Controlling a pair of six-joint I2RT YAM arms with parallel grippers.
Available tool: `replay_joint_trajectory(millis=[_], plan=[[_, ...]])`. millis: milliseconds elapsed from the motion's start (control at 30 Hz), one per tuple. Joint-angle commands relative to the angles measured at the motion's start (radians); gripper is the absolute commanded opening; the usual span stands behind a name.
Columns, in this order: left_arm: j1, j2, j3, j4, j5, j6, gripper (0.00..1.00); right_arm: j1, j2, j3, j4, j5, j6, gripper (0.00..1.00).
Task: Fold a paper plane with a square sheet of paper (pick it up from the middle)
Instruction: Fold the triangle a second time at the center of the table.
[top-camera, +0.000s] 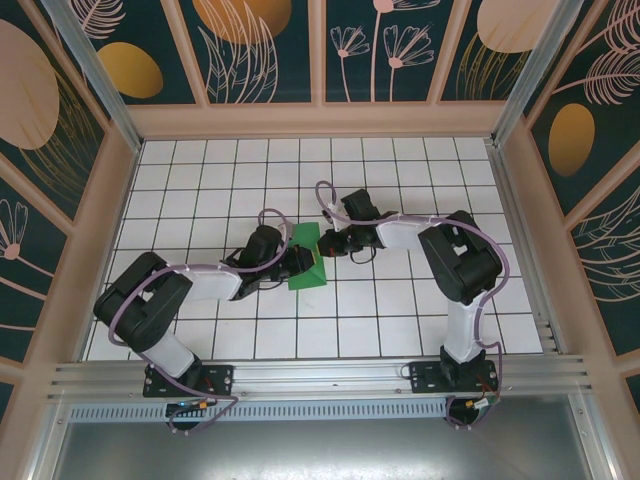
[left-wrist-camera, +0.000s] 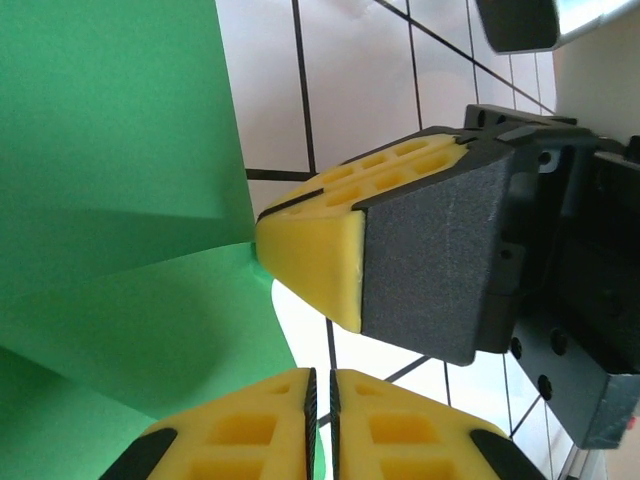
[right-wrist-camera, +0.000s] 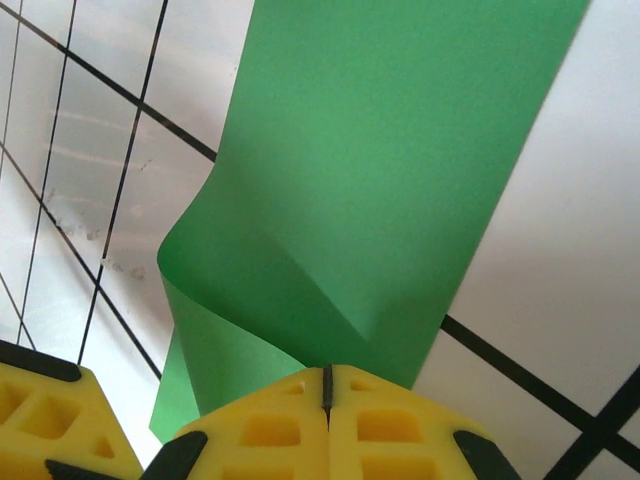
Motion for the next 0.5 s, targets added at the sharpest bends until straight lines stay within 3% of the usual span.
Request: replay_joint_trajectory(millis=[0, 467], plan=[[0.002, 0.027, 0.032, 0.016, 0.018, -0.006, 0.16, -0.003, 0.018, 0.028, -0.01, 0.024, -0.03, 0.0], [0.002, 0.081, 0.069, 0.005, 0.012, -0.001, 0.14, -0.003, 0.038, 0.04, -0.024, 0.06, -0.032, 0.0]])
